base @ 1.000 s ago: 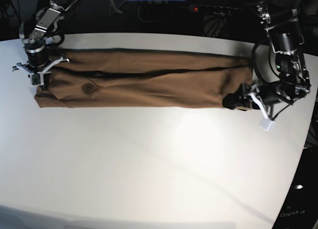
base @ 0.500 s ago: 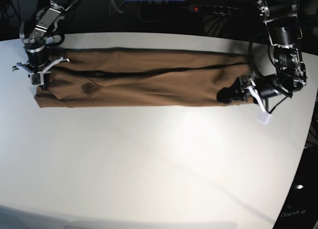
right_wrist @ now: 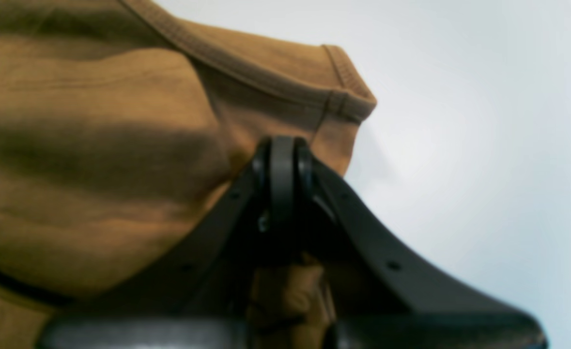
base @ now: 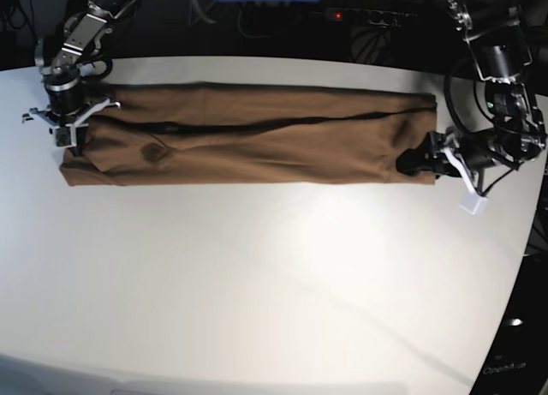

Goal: Fold the T-shirt properly
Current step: 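Pinch the strip's end with the left gripper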

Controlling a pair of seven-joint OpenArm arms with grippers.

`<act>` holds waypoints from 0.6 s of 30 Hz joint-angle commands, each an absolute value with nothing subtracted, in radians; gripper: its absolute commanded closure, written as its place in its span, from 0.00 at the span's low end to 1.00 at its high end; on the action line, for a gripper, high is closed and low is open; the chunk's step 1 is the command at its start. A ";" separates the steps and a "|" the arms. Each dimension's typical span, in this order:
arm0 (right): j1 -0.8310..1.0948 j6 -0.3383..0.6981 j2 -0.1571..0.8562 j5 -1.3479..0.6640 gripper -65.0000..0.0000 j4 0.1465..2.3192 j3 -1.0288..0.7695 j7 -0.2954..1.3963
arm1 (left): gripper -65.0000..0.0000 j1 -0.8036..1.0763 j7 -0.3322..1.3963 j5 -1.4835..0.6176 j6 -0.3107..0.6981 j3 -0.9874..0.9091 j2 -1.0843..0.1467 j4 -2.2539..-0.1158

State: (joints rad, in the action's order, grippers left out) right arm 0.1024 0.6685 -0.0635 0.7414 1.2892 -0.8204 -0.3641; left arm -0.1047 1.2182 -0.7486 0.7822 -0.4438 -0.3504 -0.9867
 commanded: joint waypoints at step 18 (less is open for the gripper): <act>0.110 0.698 -0.068 0.797 1.00 1.283 -0.820 -0.291 | 0.84 -0.053 1.396 0.866 0.698 -0.432 -0.289 -0.955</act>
State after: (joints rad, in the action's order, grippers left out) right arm 0.1024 0.6682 -0.0639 0.7414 1.2892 -0.8204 -0.3634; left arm -0.1158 1.1580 -0.5694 0.7586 -0.4503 -0.3122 -0.9913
